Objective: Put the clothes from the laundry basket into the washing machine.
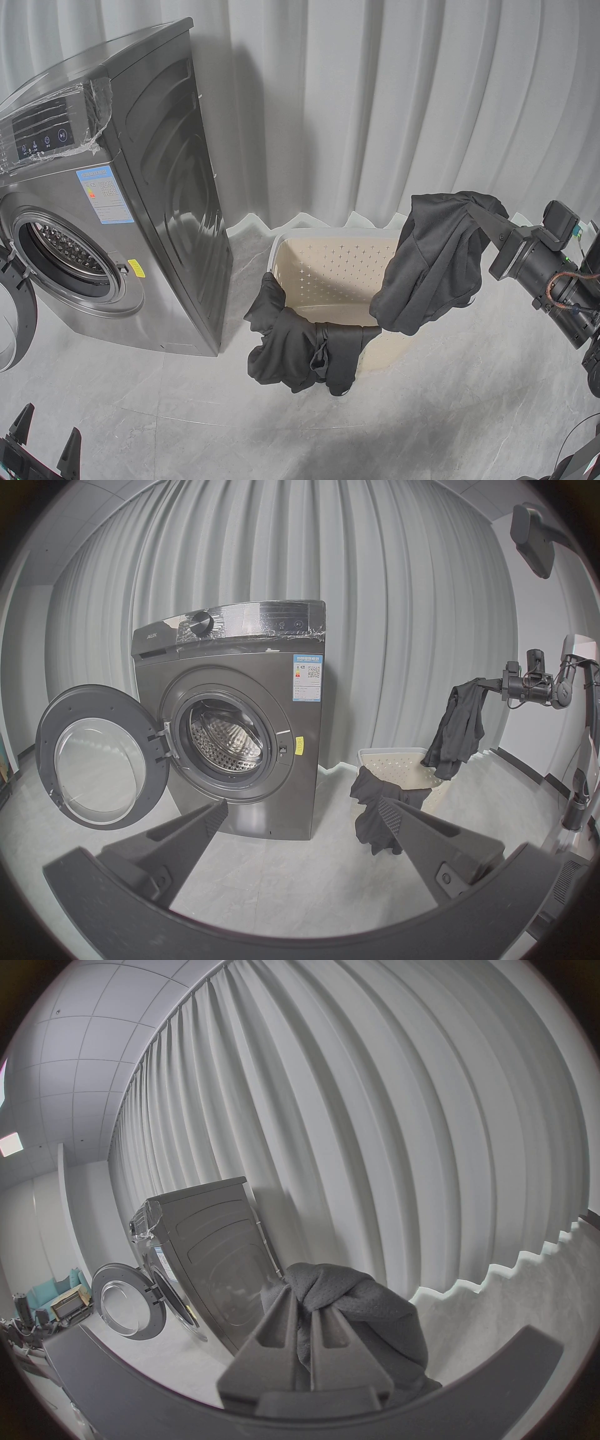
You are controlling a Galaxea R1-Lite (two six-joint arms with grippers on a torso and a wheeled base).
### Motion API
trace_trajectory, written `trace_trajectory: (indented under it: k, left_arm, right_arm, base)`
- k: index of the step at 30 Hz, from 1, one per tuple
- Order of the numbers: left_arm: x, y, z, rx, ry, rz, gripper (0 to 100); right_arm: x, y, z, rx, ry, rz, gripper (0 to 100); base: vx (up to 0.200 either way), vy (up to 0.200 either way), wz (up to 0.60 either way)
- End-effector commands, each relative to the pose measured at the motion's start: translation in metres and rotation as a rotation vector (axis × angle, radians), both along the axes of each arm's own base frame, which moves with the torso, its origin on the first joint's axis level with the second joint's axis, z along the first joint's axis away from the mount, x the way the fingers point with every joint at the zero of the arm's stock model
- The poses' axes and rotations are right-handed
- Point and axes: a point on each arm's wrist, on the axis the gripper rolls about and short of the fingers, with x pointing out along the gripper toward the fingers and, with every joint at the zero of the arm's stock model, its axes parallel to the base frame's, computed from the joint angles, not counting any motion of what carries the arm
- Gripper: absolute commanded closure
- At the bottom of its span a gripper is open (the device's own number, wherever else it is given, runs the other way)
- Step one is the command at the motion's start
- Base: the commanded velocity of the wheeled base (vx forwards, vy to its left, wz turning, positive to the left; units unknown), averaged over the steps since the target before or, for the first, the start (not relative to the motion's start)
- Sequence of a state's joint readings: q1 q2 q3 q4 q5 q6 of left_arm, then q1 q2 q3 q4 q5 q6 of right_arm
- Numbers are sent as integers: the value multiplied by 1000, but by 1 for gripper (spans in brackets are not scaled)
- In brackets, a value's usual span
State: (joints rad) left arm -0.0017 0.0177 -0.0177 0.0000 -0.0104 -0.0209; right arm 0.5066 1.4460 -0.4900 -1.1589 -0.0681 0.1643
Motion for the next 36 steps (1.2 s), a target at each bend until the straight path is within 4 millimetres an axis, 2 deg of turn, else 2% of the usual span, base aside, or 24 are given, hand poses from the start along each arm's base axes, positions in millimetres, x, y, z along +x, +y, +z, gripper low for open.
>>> trace_trajectory:
  k: [1,6,36]
  left_arm:
    - [0,0,-5,-1,0,0,0]
    - [0,0,-5,-4,0,-2,0]
    - [0,0,-5,-5,0,-2,0]
  right_arm:
    - [-2,-1,4,9,-14,-3,100]
    - [-4,-1,3,8,-9,2,100]
    - [0,3,-5,5,16,21,100]
  base:
    - [0,0,0]
    - [0,0,0]
    - [0,200,0]
